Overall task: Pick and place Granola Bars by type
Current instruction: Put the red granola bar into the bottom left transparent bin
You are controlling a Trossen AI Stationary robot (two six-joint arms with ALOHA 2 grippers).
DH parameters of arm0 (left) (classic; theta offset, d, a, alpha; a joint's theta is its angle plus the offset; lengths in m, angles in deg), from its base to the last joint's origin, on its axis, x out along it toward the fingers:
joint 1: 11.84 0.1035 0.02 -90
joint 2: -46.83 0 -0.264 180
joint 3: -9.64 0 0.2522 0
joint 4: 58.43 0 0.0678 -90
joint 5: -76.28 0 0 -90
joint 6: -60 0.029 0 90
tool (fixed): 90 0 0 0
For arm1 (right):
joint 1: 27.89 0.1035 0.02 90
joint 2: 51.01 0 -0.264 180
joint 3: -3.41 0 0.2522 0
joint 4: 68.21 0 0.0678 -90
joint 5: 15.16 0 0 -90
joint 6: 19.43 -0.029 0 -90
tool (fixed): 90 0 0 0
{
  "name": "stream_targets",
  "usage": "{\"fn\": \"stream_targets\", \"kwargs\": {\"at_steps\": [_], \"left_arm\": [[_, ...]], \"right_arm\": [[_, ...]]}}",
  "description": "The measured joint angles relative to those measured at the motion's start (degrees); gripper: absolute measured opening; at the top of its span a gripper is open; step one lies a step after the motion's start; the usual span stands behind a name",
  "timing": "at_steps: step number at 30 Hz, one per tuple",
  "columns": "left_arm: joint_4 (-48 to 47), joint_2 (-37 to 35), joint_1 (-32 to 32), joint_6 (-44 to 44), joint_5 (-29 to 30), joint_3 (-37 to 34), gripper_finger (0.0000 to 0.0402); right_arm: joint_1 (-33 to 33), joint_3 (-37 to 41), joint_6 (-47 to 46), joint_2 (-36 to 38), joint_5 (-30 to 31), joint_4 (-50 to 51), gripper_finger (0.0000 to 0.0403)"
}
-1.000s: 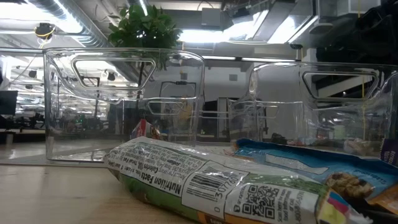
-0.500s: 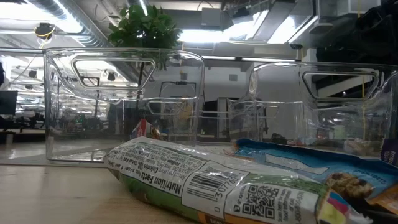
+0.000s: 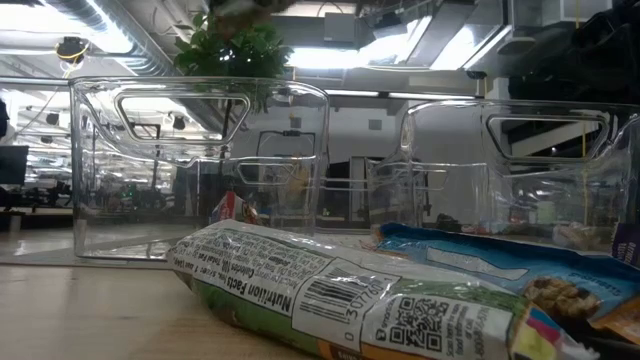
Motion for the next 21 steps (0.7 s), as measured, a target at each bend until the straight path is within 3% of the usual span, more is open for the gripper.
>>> {"fn": "stream_targets", "kwargs": {"at_steps": [21], "left_arm": [[-7.4,14.6,-0.3,9.2,-0.1,0.0,0.0024]], "right_arm": [[0.0,0.0,0.0,0.0,0.0,0.0,0.0236]]}}
